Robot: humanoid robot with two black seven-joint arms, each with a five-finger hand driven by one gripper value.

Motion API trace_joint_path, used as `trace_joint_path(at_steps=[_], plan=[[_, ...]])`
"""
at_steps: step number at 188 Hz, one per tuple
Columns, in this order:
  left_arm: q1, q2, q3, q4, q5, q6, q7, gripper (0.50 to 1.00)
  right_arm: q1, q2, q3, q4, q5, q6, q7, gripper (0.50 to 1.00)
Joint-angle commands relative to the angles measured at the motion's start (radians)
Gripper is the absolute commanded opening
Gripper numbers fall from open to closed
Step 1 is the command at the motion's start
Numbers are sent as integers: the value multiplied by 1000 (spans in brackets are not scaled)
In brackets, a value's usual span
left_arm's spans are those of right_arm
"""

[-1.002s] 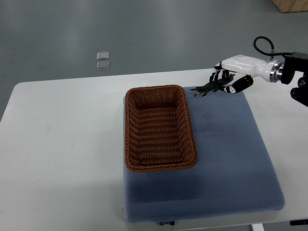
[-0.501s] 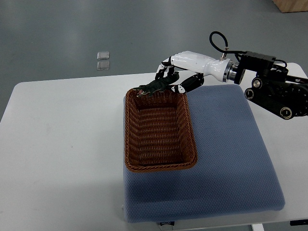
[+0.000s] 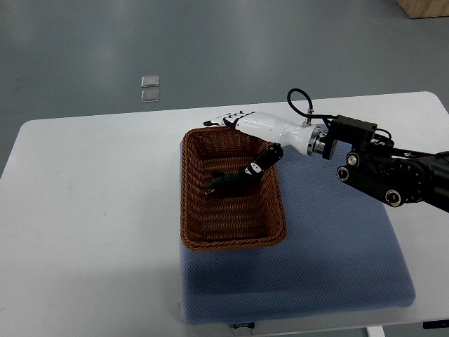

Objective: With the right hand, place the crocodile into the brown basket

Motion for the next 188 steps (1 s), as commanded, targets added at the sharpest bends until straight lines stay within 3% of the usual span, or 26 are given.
trace_joint_path(at_steps=[1, 19, 35, 63, 91, 107, 121, 146, 188], plan=[[0, 0, 0, 0, 0, 0, 0, 1000, 12, -7, 24, -6, 20, 1, 2, 928], [0, 0, 0, 0, 0, 0, 0, 1000, 23, -10, 82, -6, 76, 26, -9, 928], [0, 0, 0, 0, 0, 0, 0, 1000, 23, -13, 130, -9, 195, 104, -54, 926], [0, 0, 0, 0, 0, 0, 0, 1000, 3, -15, 196, -55, 560, 284, -202, 926], [0, 0, 0, 0, 0, 0, 0, 1000, 3, -20, 203, -216, 982, 449, -336, 926], [0, 0, 0, 0, 0, 0, 0, 1000, 2, -18, 202, -316, 1212, 578, -446, 928], [0, 0, 0, 0, 0, 0, 2, 1000, -1, -18, 199, -376, 1362, 646, -530, 928], [0, 0, 0, 0, 0, 0, 0, 1000, -27, -20, 196, -416, 1536, 682, -649, 928], [0, 0, 0, 0, 0, 0, 0, 1000, -32, -16, 211, -417, 1557, 670, -643, 930]])
